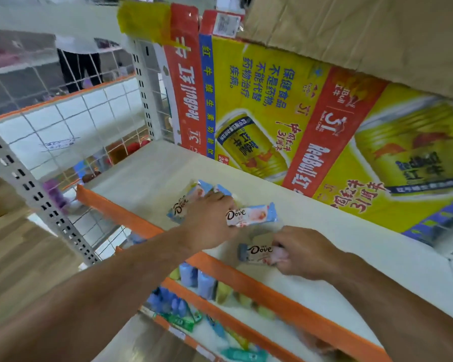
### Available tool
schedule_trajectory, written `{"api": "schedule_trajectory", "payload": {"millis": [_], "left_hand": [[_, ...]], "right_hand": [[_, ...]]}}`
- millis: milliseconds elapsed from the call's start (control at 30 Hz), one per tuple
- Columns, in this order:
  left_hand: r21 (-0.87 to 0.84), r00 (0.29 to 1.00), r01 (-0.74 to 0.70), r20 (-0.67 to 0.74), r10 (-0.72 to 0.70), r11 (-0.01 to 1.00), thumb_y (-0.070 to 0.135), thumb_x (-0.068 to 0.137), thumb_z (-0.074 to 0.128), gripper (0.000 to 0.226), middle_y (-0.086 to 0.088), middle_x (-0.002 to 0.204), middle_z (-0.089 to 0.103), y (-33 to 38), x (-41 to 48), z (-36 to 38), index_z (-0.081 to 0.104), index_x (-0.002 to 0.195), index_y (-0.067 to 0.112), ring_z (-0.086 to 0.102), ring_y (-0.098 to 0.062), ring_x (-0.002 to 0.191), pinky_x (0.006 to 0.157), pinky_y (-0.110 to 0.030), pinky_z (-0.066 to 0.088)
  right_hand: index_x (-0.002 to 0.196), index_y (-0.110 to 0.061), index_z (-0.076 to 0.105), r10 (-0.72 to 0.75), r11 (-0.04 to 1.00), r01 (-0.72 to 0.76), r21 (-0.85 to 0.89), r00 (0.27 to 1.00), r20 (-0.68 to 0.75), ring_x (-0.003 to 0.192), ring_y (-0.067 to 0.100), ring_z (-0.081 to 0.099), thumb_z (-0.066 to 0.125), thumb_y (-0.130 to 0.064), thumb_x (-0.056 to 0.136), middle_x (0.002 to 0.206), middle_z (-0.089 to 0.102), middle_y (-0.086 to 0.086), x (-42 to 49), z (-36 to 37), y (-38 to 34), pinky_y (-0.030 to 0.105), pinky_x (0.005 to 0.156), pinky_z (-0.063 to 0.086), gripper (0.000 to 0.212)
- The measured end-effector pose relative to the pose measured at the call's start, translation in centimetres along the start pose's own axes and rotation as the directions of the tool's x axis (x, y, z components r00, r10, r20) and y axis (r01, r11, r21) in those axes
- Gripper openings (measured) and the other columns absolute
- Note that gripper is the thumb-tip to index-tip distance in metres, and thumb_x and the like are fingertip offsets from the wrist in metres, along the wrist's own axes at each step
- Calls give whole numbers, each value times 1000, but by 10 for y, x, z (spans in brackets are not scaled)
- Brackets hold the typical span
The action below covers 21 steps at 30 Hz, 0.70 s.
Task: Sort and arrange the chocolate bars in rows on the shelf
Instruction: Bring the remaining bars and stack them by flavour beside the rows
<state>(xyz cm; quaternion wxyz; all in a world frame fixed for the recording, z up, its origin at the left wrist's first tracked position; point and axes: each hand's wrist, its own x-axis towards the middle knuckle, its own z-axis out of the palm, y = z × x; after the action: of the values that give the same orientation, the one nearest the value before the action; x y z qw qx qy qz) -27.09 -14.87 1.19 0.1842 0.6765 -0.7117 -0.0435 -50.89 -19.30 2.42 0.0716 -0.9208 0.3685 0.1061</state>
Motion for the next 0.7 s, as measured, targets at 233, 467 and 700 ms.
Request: {"api": "schedule_trajectory", "payload": {"millis": [233,467,700], "left_hand": [[-225,969,-247,-58,240,943,35,66,70,36,-2,89,63,58,3,32,67,95,14,57,-23,86,73,-33,48],[-274,898,-421,10,440,865,31,70,77,41,0,100,62,152,7,50,66,106,16,53,-18,96,85,-28,42],[-277,846,-488,82,527,827,41,75,75,45,3,105,58,252,11,84,63,112,20,48,-14,100,85,-25,37]], "right_hand": [[111,-33,55,312,950,-309,47,947,-76,98,12,55,59,-48,77,106,53,-11,-100,20,24,28,74,43,37],[115,-33,56,484,875,-472,109,863,-143,98,12,57,60,-46,78,111,55,-10,-197,34,50,25,75,42,40],[106,-33,58,558,830,-540,142,814,-161,91,11,58,57,-45,77,105,55,-10,-279,56,105,25,68,42,31]]}}
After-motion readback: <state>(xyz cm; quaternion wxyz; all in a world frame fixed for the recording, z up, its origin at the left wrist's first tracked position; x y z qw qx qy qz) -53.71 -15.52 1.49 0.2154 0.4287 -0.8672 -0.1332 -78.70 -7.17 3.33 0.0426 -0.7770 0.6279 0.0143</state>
